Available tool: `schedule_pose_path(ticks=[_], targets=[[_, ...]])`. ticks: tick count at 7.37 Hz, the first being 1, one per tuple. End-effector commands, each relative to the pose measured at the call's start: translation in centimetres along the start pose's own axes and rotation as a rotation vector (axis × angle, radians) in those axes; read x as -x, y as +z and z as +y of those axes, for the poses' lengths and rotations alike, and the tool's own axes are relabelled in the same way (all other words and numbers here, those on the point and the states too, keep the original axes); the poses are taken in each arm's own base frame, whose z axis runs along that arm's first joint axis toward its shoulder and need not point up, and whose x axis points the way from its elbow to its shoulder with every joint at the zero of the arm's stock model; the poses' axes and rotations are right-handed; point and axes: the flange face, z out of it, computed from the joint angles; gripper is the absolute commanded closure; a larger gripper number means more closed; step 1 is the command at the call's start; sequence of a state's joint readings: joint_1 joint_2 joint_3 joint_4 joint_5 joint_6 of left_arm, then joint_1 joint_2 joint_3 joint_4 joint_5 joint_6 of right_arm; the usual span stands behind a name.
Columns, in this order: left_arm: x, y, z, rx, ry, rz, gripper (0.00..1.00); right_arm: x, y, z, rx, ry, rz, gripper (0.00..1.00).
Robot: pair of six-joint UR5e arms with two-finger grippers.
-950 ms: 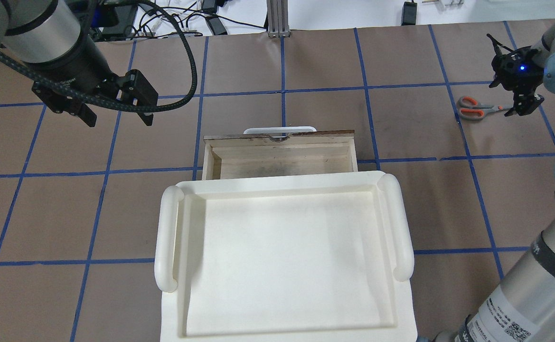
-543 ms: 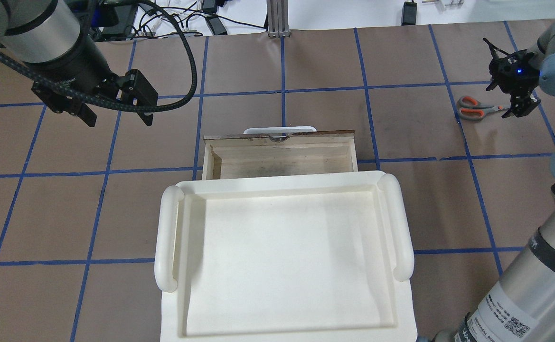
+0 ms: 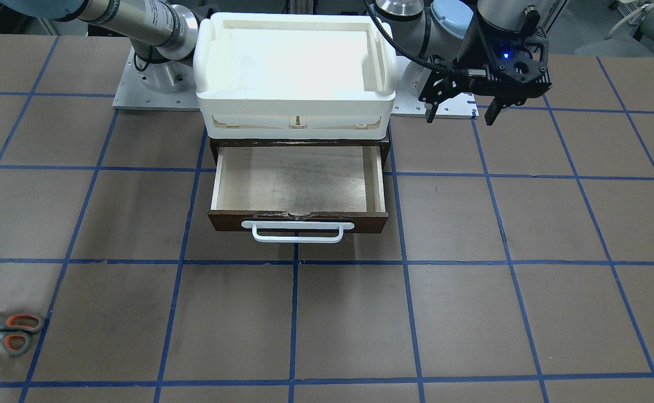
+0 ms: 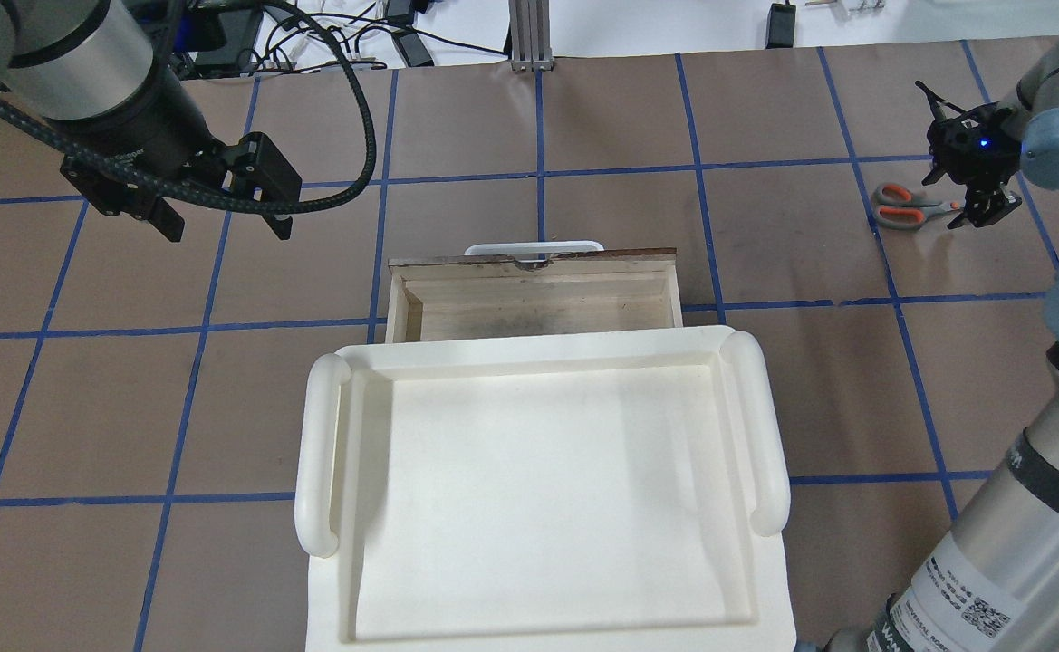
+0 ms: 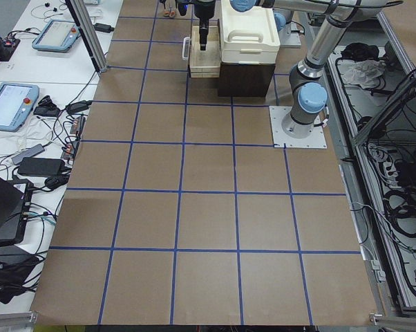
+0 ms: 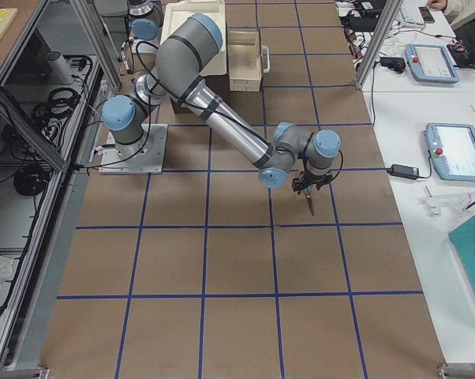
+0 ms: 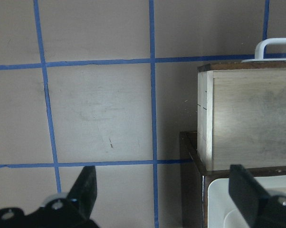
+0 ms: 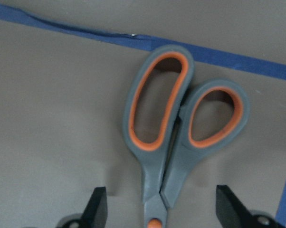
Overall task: Put scissors in drawer and close it
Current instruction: 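Lower the right gripper and close it on the scissors handle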
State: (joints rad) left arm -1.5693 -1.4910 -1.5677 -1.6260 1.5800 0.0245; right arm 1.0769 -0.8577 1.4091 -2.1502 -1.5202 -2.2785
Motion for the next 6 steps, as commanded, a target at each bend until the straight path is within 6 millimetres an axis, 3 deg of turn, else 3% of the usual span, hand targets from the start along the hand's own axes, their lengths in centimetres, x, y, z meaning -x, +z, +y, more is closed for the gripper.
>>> schedule_pose_path(ticks=[1, 3, 4, 6], targets=[[0.00, 0.00, 0.00, 0.000, 0.000, 0.000, 0.00, 0.04, 0.49, 0.00, -0.005, 0.007, -0.006, 0.18], [0.01, 0.02, 0.02, 0.002, 0.000, -0.001, 0.00, 0.04, 0.49, 0.00, -0.005, 0.009, -0.006, 0.27], [0.01, 0.02, 0.02, 0.002, 0.000, -0.001, 0.00, 0.05, 0.38, 0.01, -0.003, 0.007, -0.006, 0.48], [0.01, 0.01, 0.02, 0.002, 0.000, -0.001, 0.00, -0.01, 0.06, -0.09, 0.001, -0.005, -0.004, 0.99]])
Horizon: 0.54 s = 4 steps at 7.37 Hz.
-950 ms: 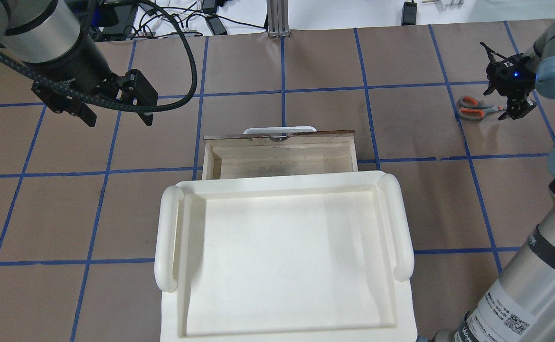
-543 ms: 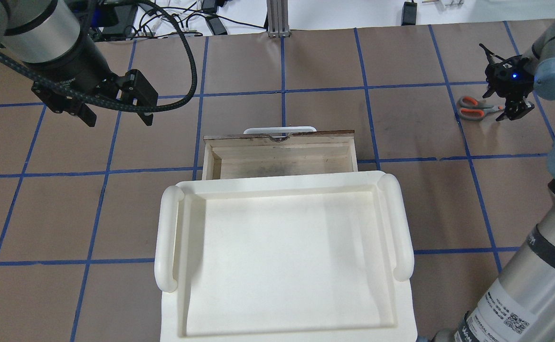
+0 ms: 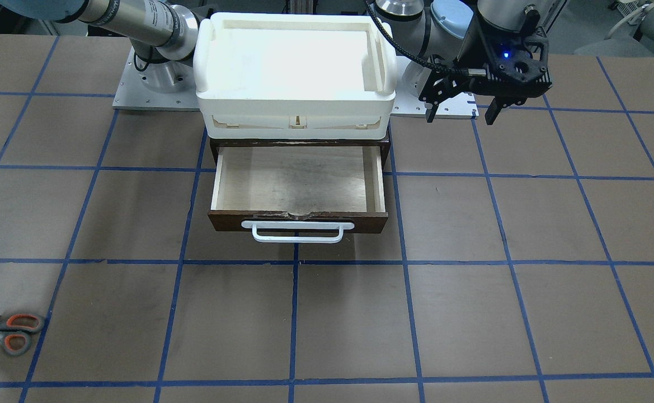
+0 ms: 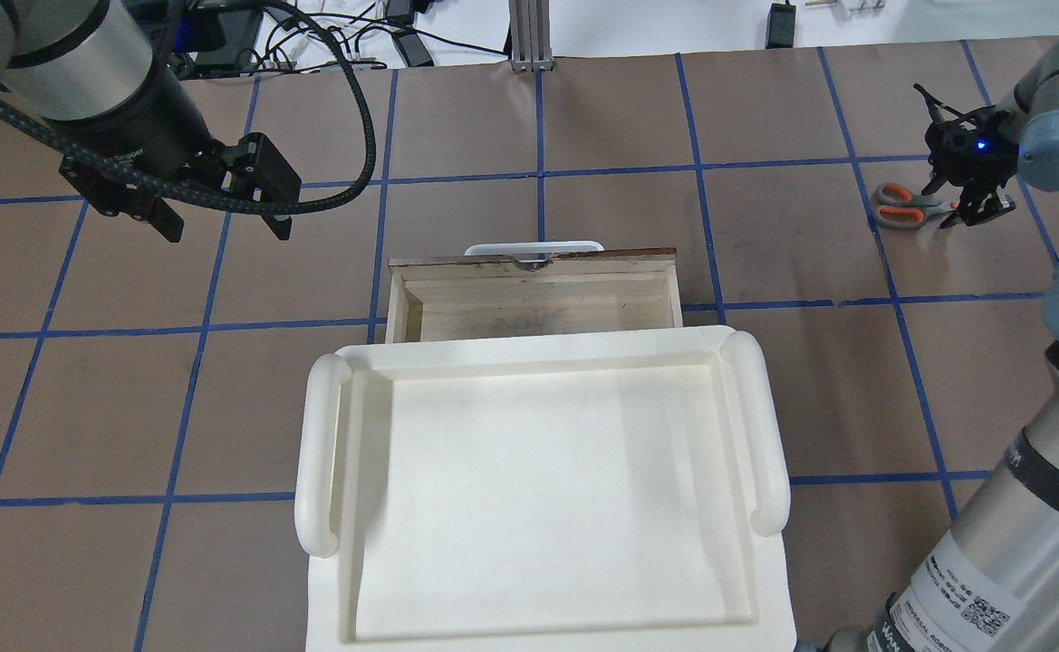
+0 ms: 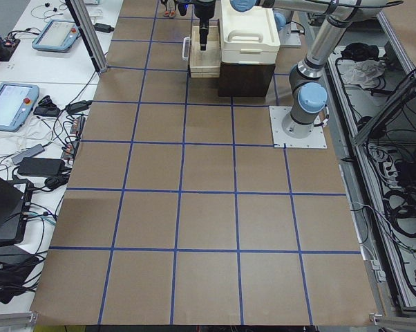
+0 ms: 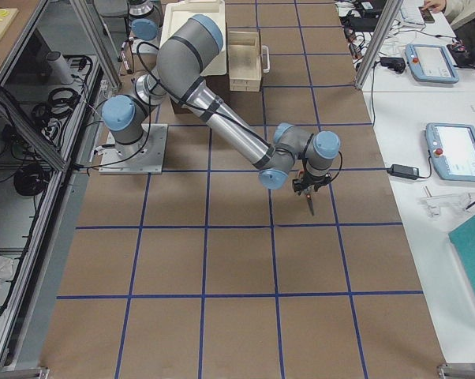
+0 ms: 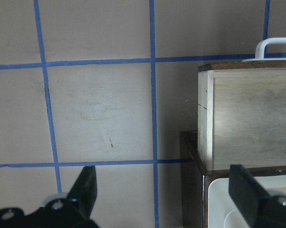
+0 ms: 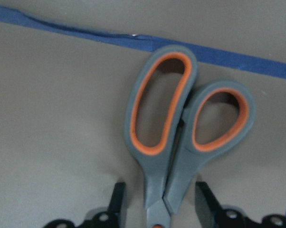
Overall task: Put scissors in drawer and close it
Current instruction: 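Lower the right gripper and close it on the scissors handle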
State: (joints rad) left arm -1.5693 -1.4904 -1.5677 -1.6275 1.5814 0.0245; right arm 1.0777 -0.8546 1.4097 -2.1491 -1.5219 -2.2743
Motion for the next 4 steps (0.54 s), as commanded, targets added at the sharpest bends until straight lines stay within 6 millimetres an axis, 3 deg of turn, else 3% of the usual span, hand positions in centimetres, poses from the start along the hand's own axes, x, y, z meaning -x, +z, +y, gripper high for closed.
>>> schedule_pose_path(ticks=[1, 4], targets=[[0.0, 0.0, 0.0, -0.001, 0.000, 0.000, 0.00, 0.0, -0.3, -0.1, 0.011, -0.014, -0.004, 1.00], [0.0, 0.0, 0.0, 0.001, 0.000, 0.000, 0.00, -0.1, -2.3, -0.6, 0.021, -0.027, 0.007, 1.00]])
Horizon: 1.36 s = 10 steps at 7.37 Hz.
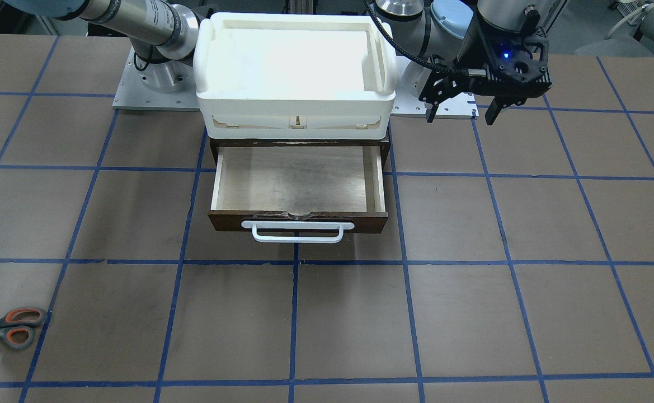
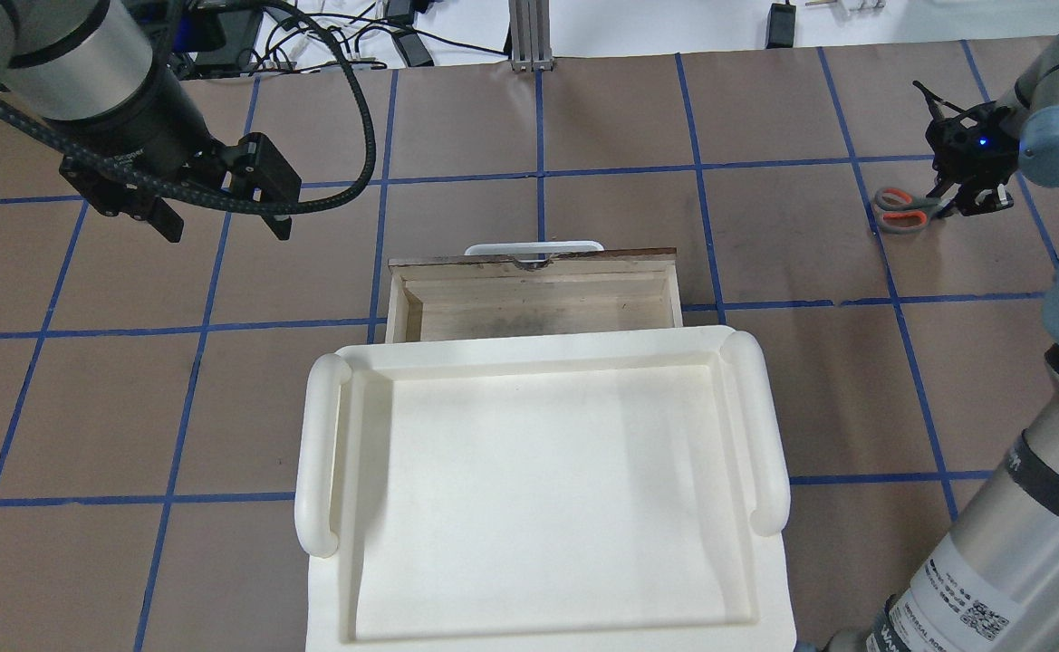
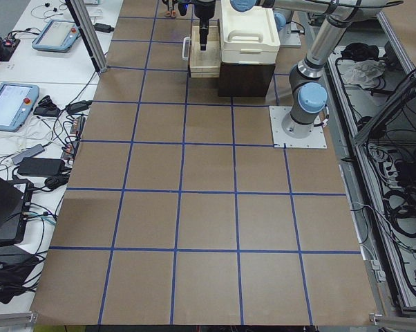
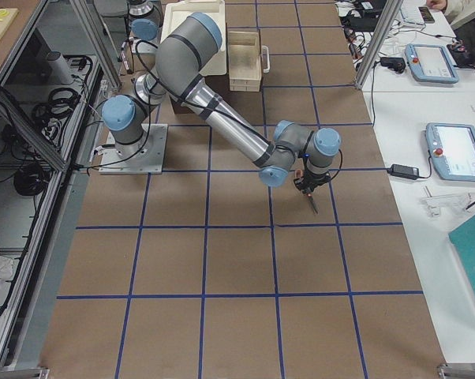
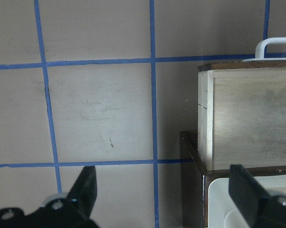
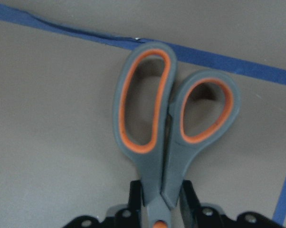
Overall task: Put scissors in drawer and close it
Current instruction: 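Lower the right gripper and close it on the scissors handle, then lift the scissors with the right gripper and carry toward the drawer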
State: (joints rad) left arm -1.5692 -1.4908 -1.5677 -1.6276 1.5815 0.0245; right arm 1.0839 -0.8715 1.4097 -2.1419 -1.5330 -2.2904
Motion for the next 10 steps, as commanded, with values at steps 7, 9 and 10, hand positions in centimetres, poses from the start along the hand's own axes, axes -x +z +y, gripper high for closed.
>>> schedule_pose_path(ticks=[7, 9, 10], targets=[[0.1, 0.1, 0.0, 0.003, 0.000, 0.000, 0.00, -0.8, -18.3, -19.2, -0.030, -0.002, -0.037, 1.00], [0.0, 0.1, 0.0, 0.002, 0.002, 0.002, 0.00, -0.8, -21.9, -29.5, -0.023, 0.053, -0.040, 1.00], [0.1, 0.1, 0.0, 0.003, 0.000, 0.002, 0.00, -0.8, -22.4, -34.2, -0.023, 0.082, -0.044, 1.00]])
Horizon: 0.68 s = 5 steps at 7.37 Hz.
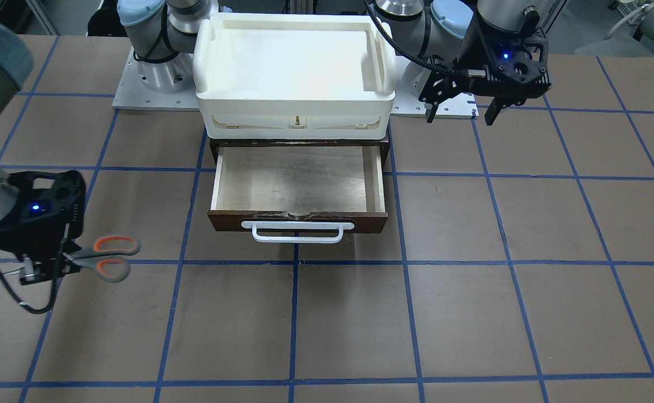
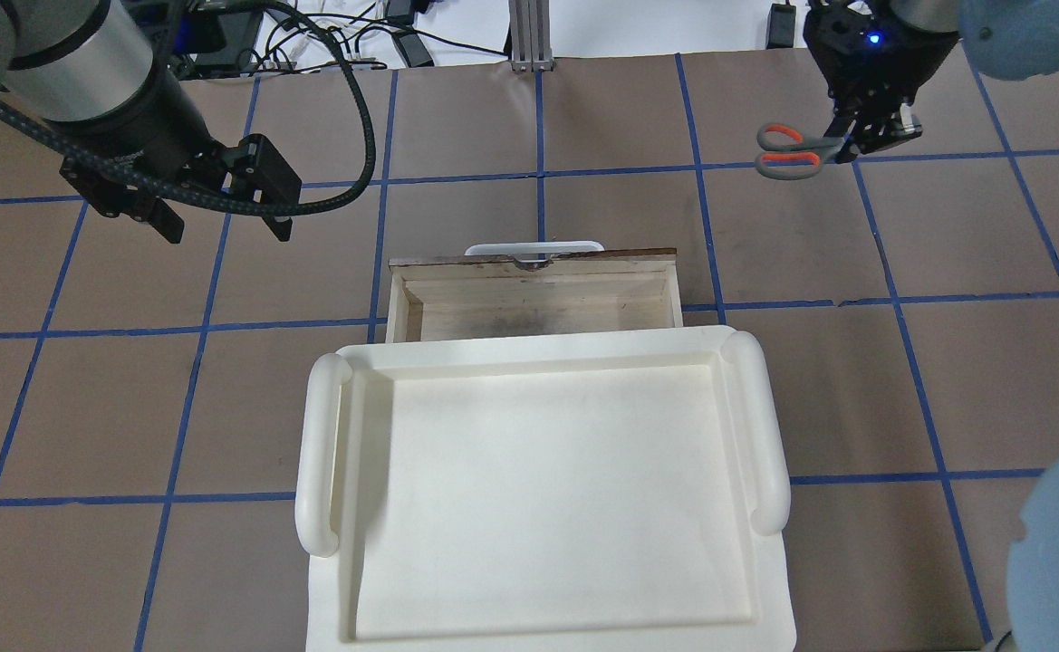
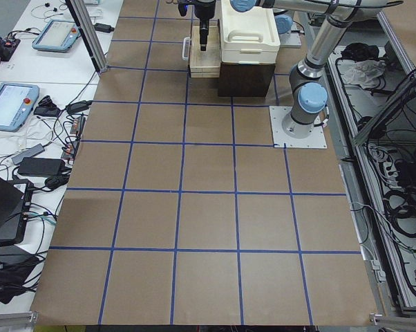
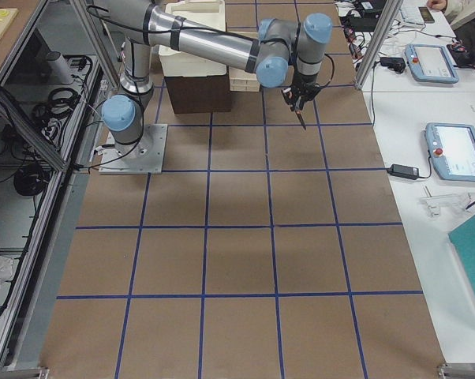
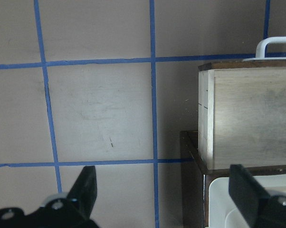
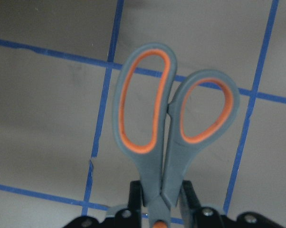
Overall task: Put scissors in drawer and close it
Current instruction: 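Lift the scissors with the right gripper and carry toward the drawer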
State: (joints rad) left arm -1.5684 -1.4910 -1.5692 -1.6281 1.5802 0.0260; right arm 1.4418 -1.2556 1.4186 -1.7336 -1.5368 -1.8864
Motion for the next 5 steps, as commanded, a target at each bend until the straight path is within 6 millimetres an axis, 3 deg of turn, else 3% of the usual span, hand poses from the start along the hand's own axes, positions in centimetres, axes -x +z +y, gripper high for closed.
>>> schedule_pose_path(ticks=[1, 5], targets=[[0.0, 0.0, 0.0, 0.001, -0.002, 0.000, 0.00, 1.1, -1.5, -10.7, 0.000, 0.047, -0.008, 1.00], [0.0, 0.2, 0.2, 0.006, -0.013, 0.002, 0.00, 4.5, -0.6, -26.1, 0.001, 0.120, -0.043, 1.00]])
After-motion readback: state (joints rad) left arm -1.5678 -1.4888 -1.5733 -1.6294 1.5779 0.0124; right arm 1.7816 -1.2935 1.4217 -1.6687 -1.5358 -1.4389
